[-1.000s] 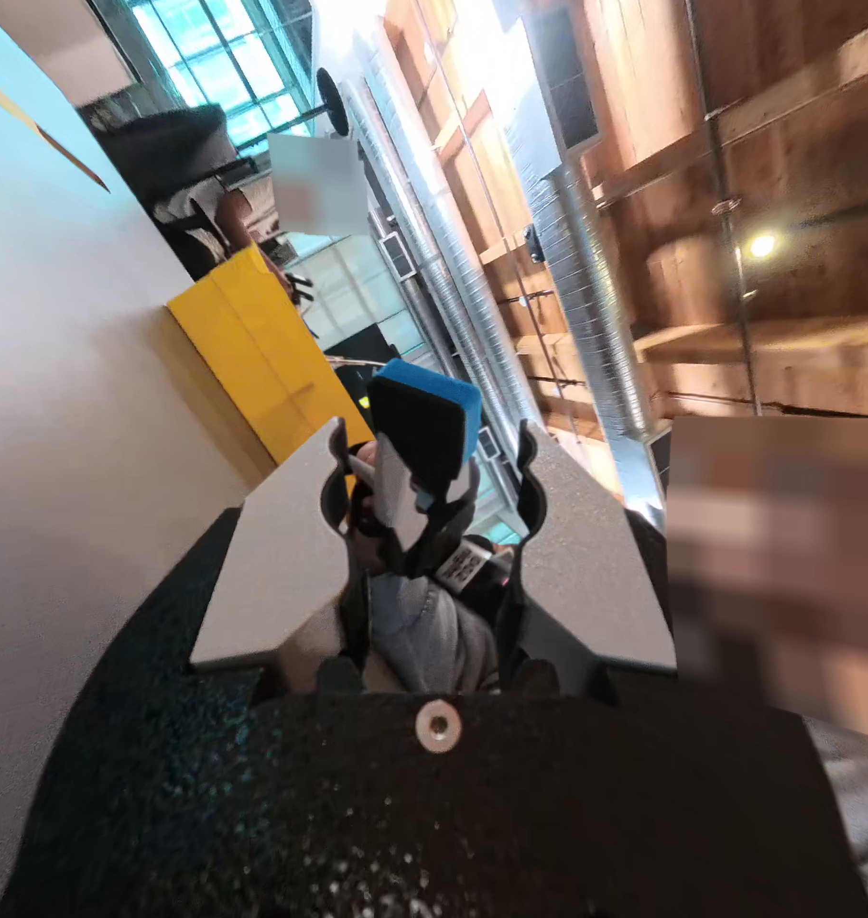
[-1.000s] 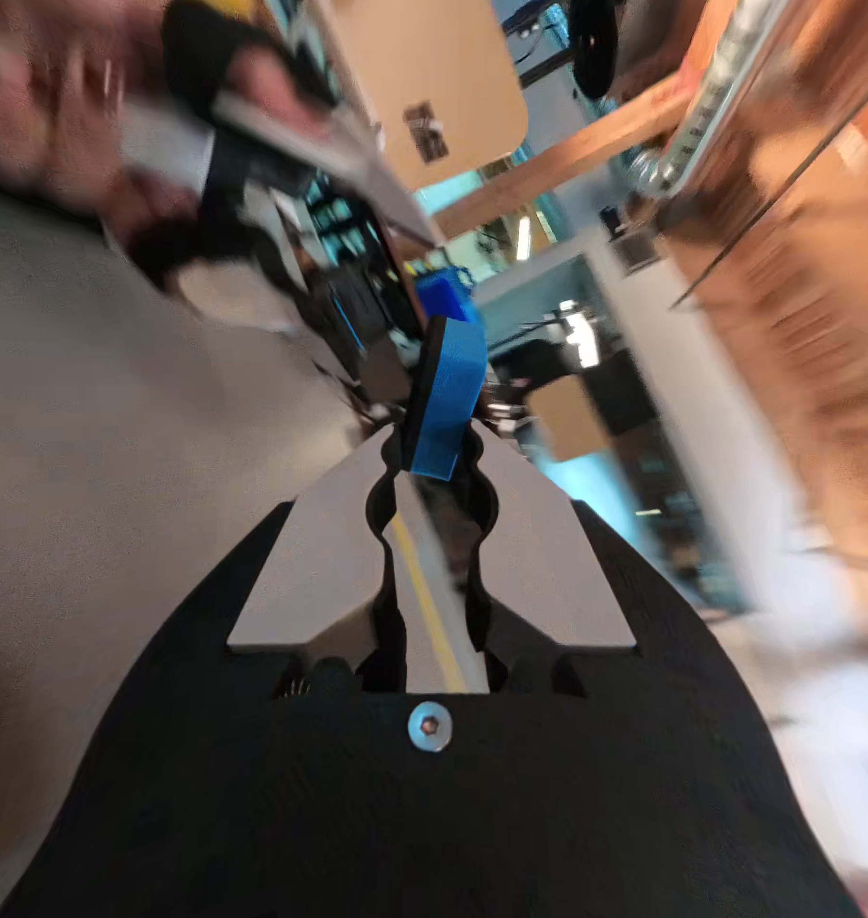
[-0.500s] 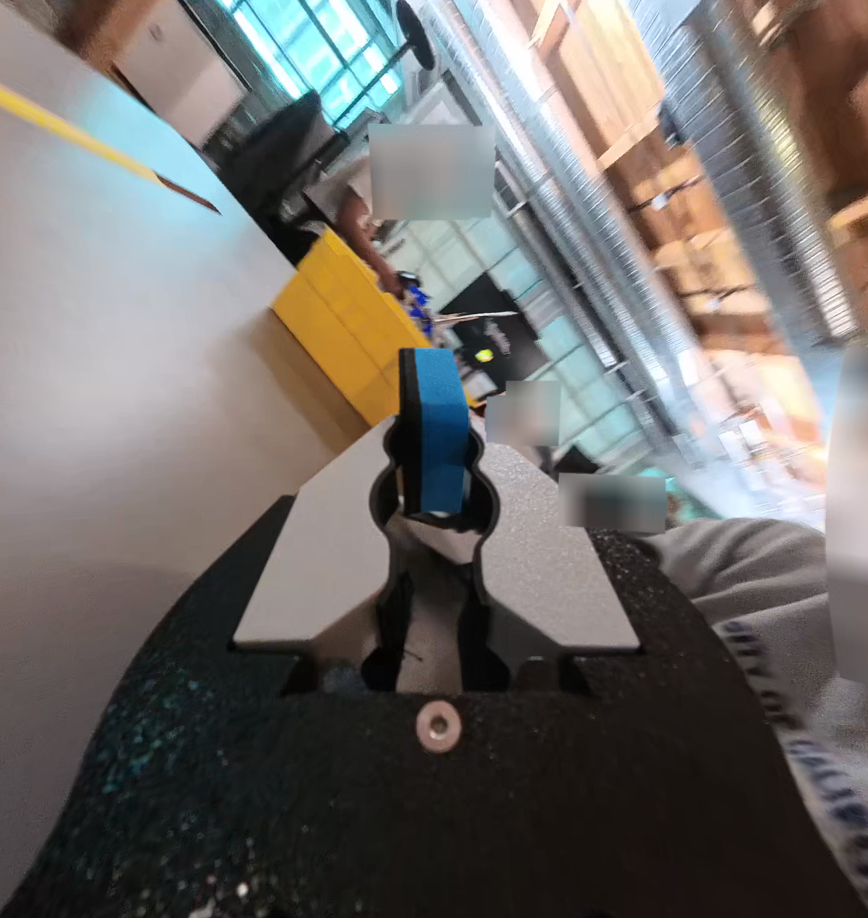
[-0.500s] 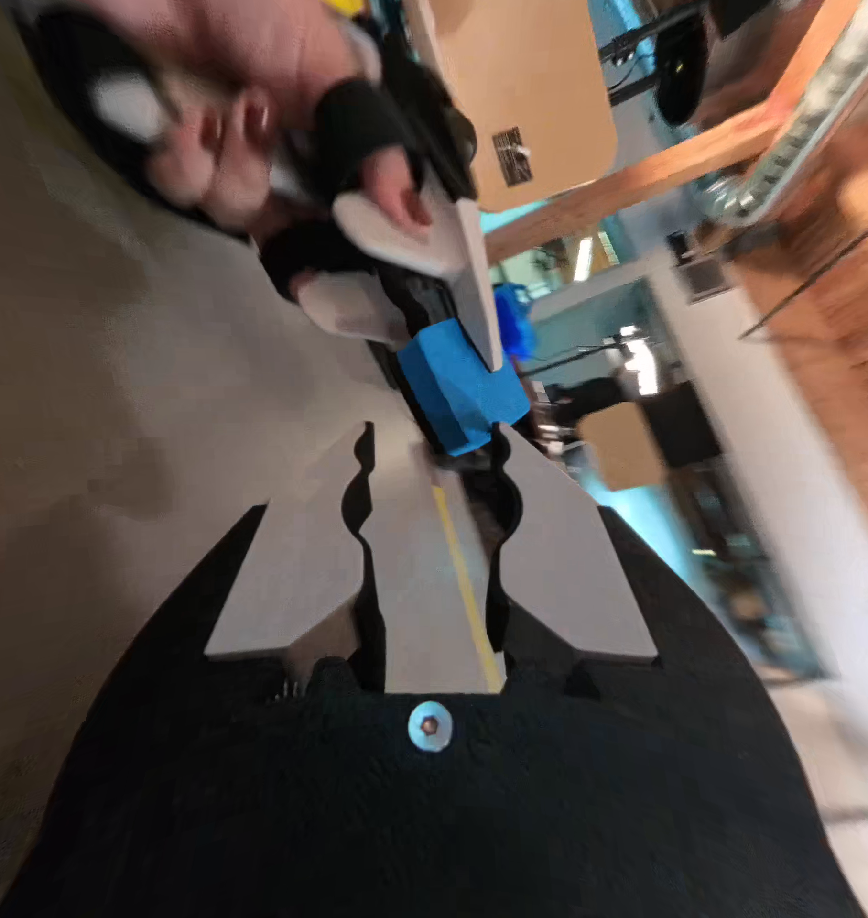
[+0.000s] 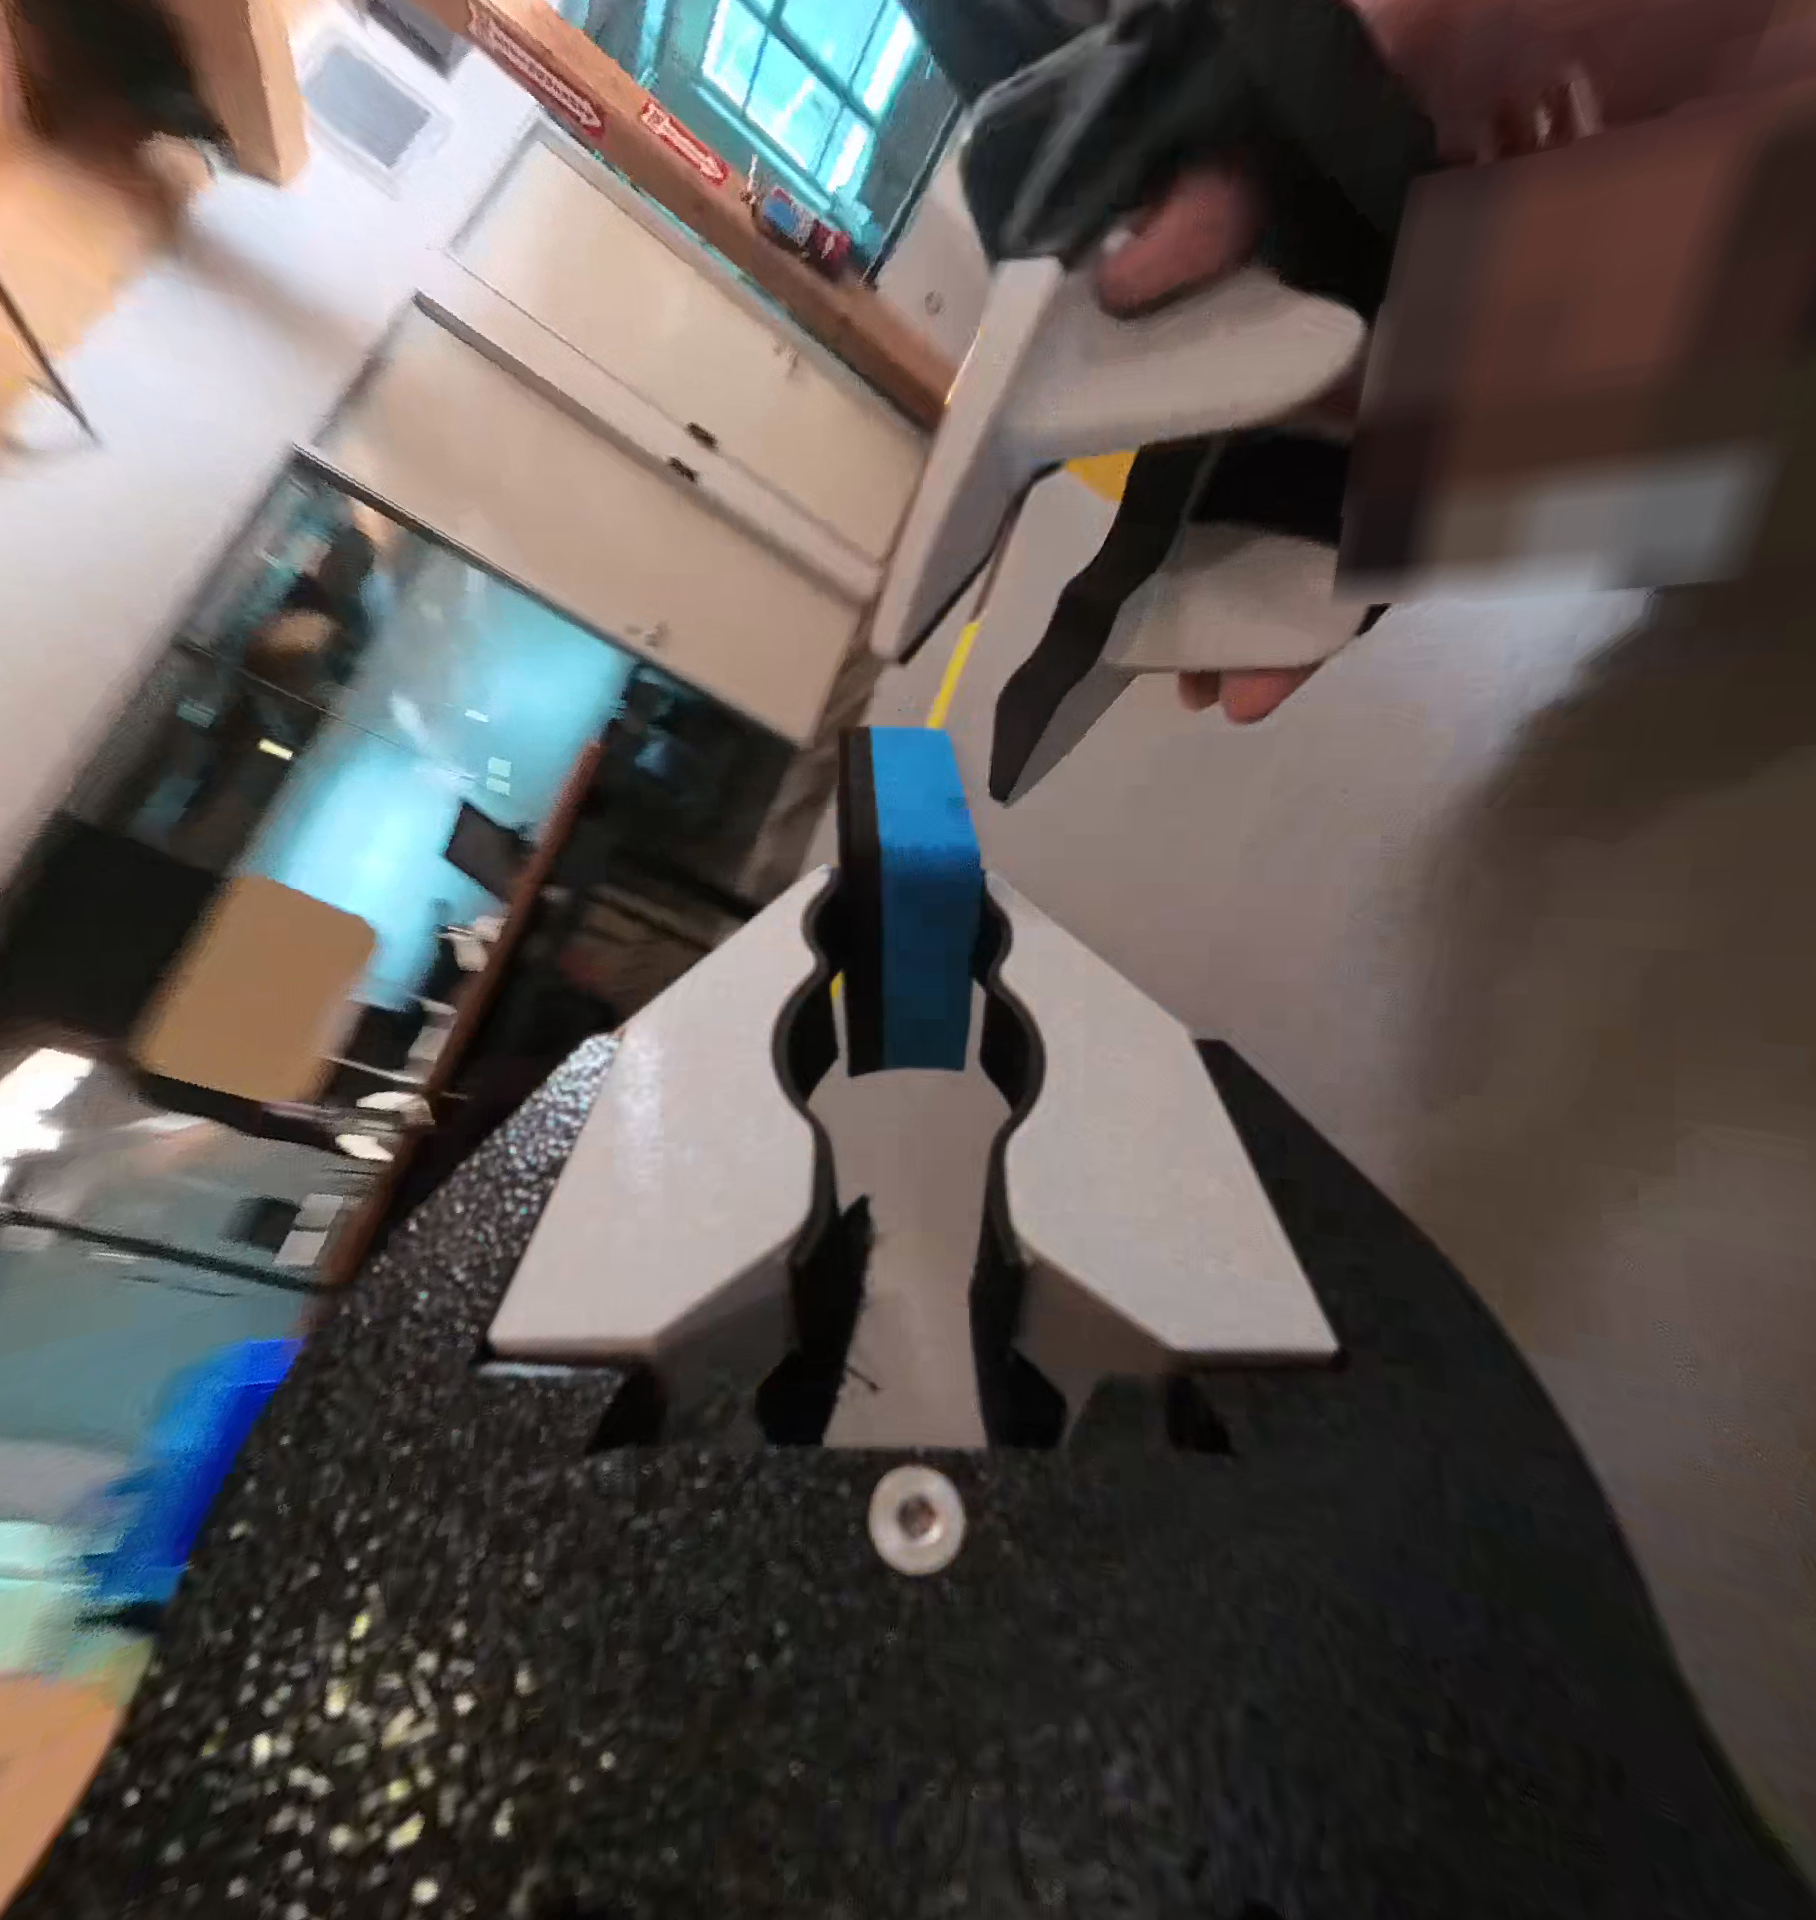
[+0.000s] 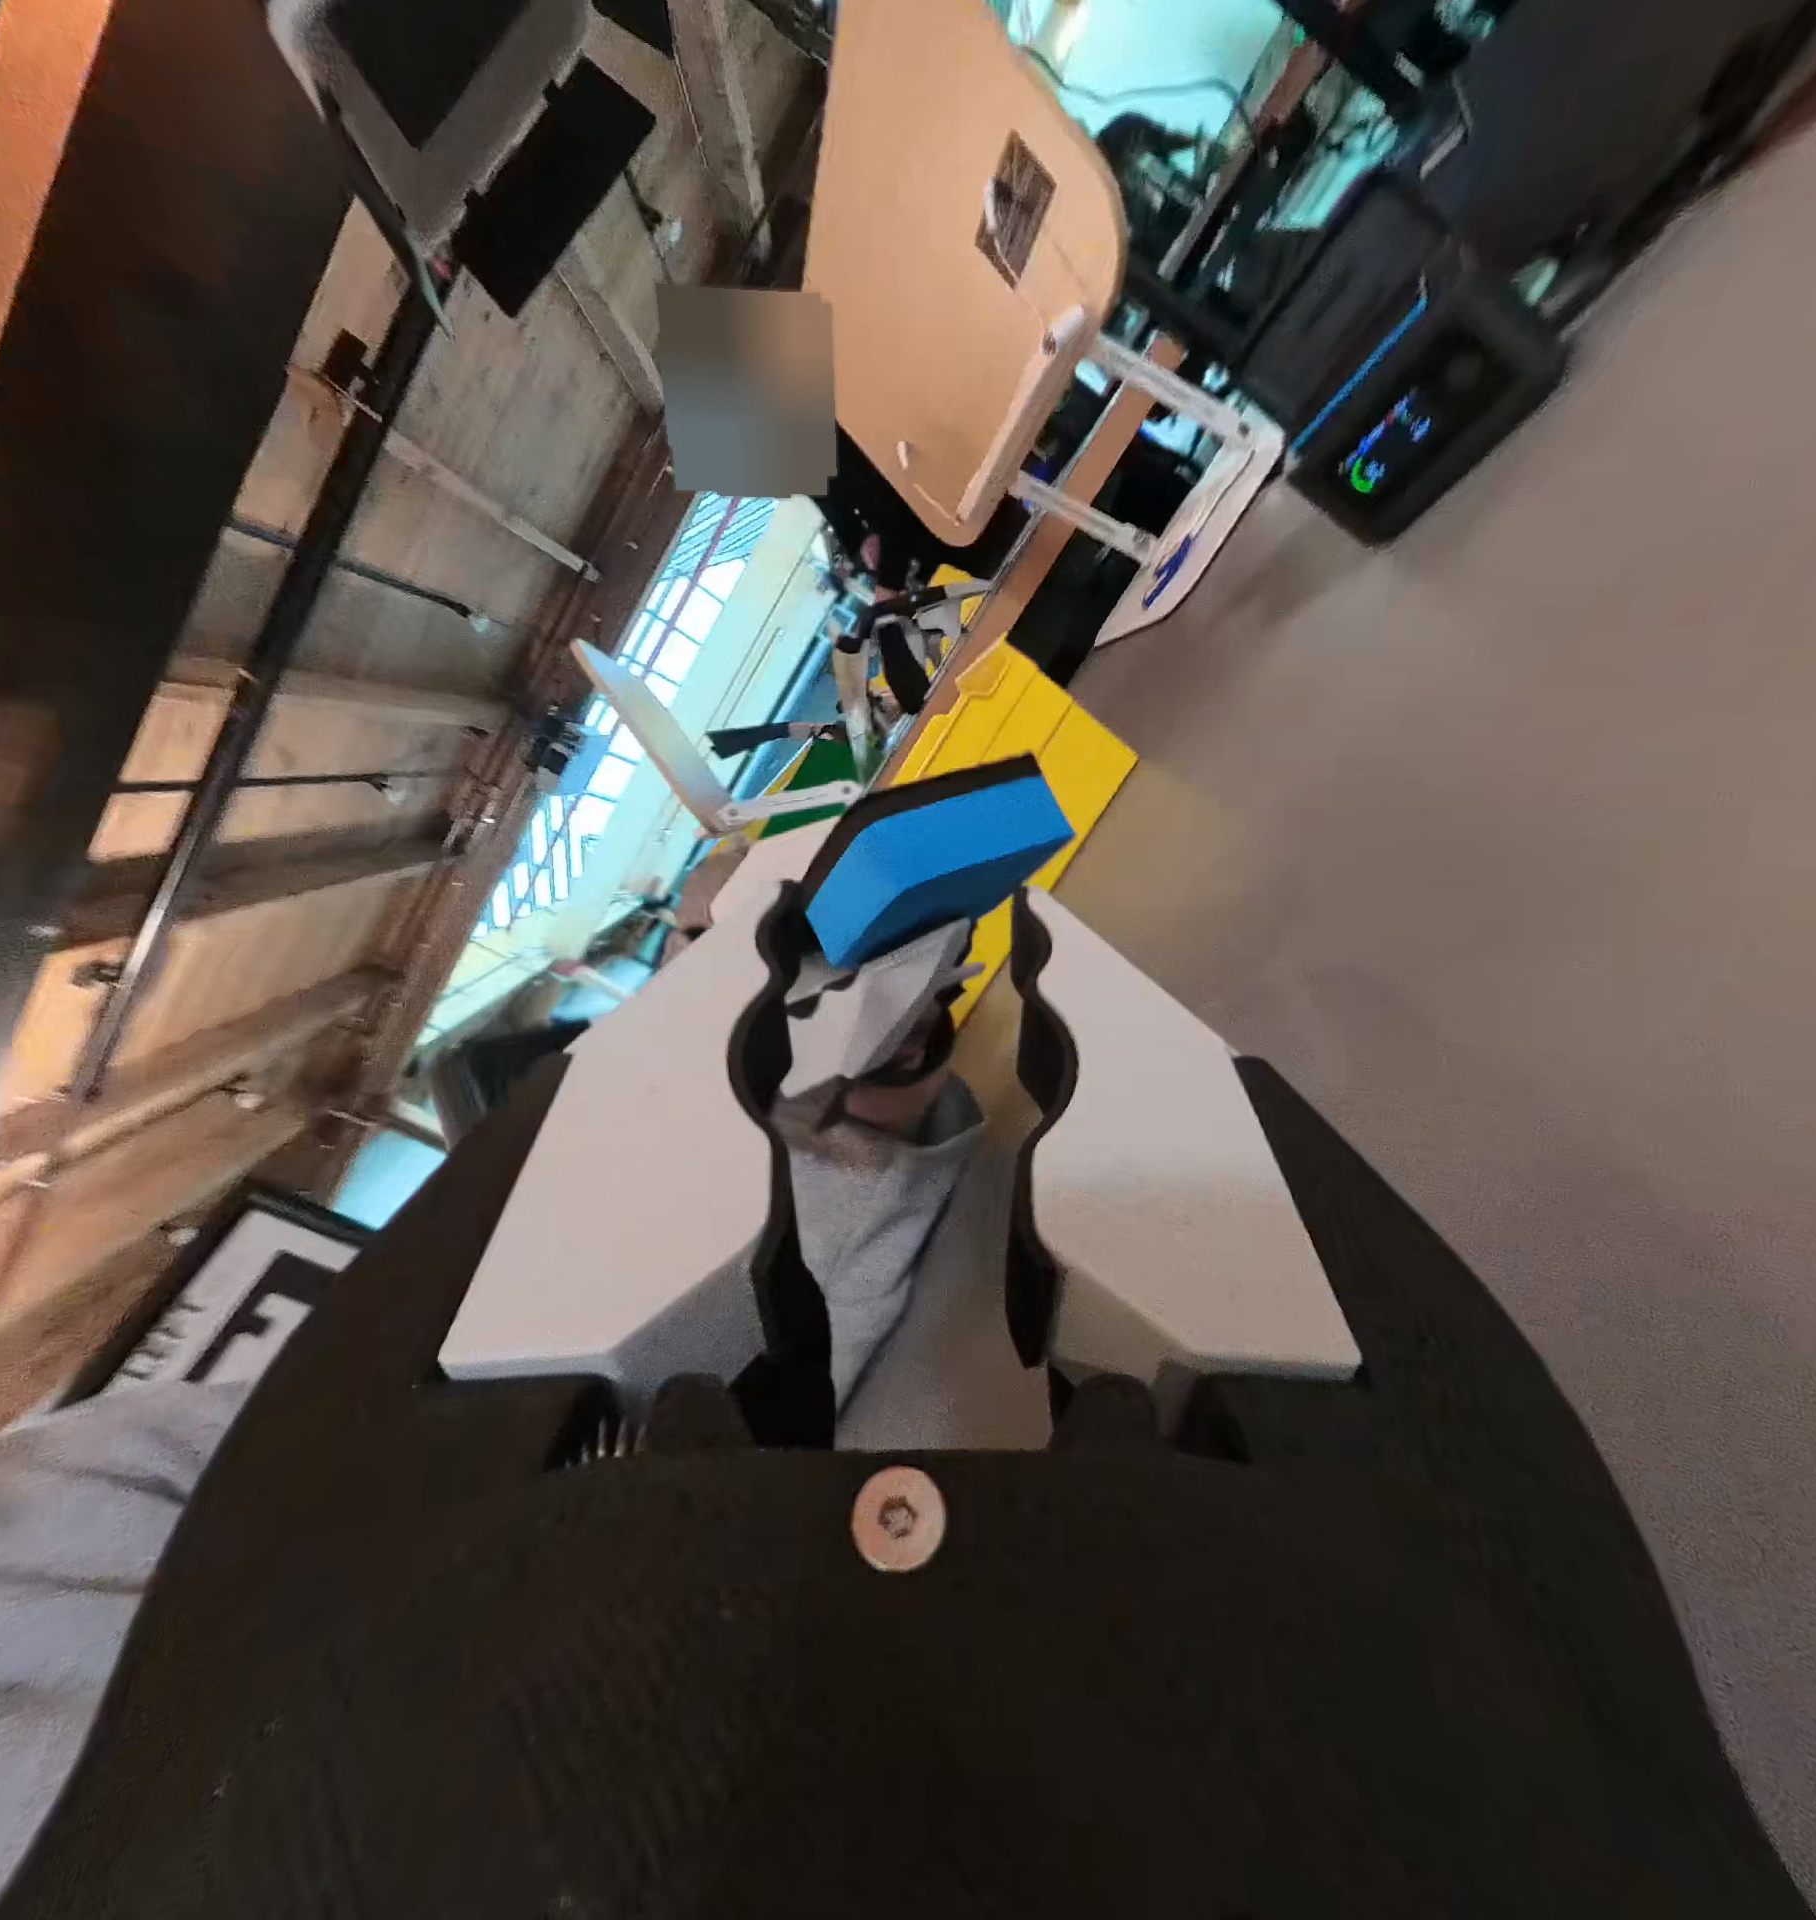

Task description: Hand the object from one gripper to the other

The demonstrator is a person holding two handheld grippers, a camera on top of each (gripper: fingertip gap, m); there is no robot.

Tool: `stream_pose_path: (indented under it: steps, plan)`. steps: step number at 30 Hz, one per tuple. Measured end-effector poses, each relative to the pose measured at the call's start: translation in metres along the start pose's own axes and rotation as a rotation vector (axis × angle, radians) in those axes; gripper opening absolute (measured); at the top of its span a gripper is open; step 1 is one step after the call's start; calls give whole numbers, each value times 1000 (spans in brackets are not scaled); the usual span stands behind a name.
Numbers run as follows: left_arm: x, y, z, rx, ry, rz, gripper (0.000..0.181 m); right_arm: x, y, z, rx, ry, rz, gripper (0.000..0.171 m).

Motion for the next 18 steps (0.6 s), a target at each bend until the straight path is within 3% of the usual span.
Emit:
stream_pose_path:
  steps: [5, 7, 8, 9, 11, 13, 18]
  plan:
    - [1, -9, -7, 420, -174, 86, 22, 4, 9, -5, 147, -68, 35, 44]
    - [3, -12, -9, 567, -227, 133, 21, 4, 10, -2, 167, -121, 42, 34]
    - [3, -13, -10, 587, -231, 140, 21, 2, 10, 0, 163, -138, 48, 22]
    - [4, -13, -11, 573, -212, 135, 22, 1, 11, -1, 142, -129, 60, 22]
    - [4, -12, -16, 421, -110, 98, 34, 0, 11, -3, 80, -108, 75, 21]
    - [3, -12, -15, 127, 14, 42, 60, -4, 9, -1, 6, -111, 82, 20]
    - [-12, -22, -4, -743, 476, -229, 61, -14, 8, 6, -258, -108, 127, 20]
Point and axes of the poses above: each gripper's, where its closed fingertips meet, x out along the fingers, y out of its underside, z = x × y across the jaws, the point moved 1 cm from there along -x, back along the fingers, and after that the axes turned 7 degrees about z, right-handed, at the moved point
